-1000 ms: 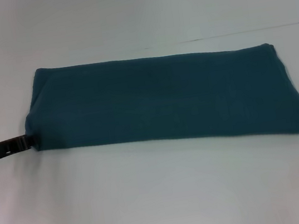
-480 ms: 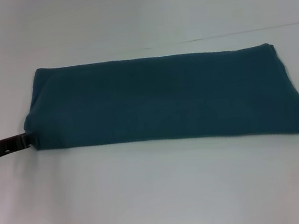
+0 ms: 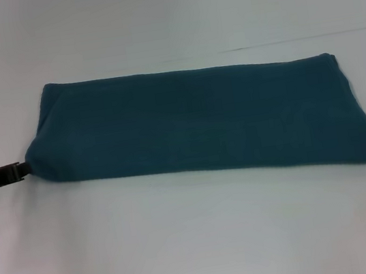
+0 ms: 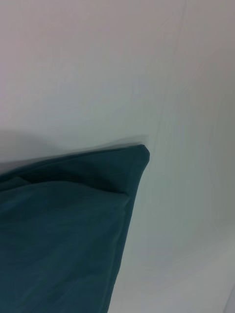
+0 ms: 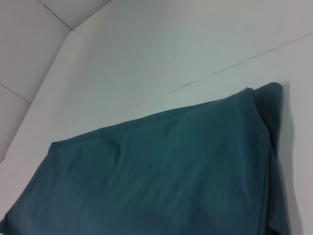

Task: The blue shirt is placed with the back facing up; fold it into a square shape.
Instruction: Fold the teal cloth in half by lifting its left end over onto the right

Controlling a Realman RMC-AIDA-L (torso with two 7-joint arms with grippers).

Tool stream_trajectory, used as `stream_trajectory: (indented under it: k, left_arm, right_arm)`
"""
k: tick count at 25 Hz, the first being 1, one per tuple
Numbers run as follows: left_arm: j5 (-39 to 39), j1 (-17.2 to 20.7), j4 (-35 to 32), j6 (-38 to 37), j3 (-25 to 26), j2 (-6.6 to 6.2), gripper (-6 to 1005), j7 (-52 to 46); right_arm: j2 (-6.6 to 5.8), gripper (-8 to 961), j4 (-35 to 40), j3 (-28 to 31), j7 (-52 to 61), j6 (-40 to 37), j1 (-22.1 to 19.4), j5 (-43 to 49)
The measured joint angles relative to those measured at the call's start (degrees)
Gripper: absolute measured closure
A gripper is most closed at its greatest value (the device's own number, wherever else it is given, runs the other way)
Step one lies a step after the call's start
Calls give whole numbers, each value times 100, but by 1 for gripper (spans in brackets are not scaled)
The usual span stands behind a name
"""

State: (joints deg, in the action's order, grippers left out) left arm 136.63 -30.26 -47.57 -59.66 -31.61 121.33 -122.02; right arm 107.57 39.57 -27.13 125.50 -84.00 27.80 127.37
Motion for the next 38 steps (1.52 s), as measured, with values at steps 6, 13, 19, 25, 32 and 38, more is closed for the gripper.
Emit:
stream_trajectory:
  k: [6, 13, 19, 25, 32, 38]
  left_arm:
    - [9, 55, -89, -99, -10, -4, 1000, -54]
    - [13, 81, -110, -169, -10, 0, 1000, -56]
    - [13, 82, -112, -171, -9, -5, 1000, -59]
    - [13, 71, -112, -170, -12, -4, 1000, -59]
    - [13, 59, -111, -162, -13, -3, 1000, -39]
    - [13, 58, -111, -155, -13, -3, 1000, -29]
  right_arm:
    - [22, 284, -9, -13, 35, 14, 14, 208]
    - [132, 287, -44, -30, 122, 122, 143, 590]
    - [214, 290, -475, -53, 141, 571, 346, 789]
    - [224, 293, -658, -196, 148, 822, 401, 806]
    - [379, 297, -693, -219, 153, 1039, 477, 798]
    - [503, 404, -708, -223, 152, 1318, 575, 779]
